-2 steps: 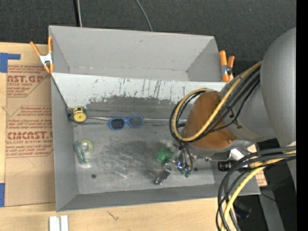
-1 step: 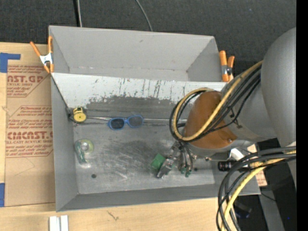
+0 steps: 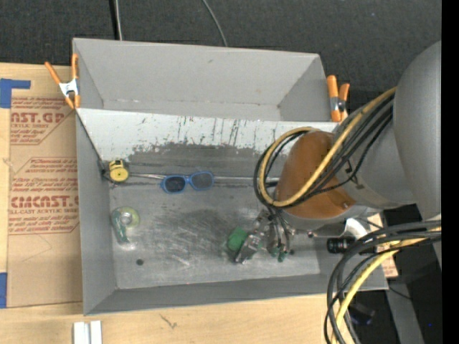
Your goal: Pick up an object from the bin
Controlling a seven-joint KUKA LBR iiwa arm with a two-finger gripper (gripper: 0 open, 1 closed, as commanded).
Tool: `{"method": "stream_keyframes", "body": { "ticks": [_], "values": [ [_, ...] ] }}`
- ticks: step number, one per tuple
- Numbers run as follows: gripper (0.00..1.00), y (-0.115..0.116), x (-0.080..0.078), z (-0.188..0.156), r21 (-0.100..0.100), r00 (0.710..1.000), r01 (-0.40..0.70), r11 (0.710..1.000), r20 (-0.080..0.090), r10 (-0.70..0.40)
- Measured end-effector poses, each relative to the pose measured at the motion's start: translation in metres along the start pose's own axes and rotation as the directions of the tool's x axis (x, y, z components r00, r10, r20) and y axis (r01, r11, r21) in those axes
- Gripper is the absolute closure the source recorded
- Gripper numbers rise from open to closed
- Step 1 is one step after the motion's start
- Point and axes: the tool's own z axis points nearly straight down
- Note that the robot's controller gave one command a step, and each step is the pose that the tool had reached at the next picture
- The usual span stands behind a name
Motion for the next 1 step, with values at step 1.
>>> {"method": "stream_keyframes", "body": {
  "ticks": [1],
  "values": [
    [1.00,0.0010,-0.0006,-0.0582,-0.002,1.000,0.001,1.000,0.003,-0.001]
  ]
}}
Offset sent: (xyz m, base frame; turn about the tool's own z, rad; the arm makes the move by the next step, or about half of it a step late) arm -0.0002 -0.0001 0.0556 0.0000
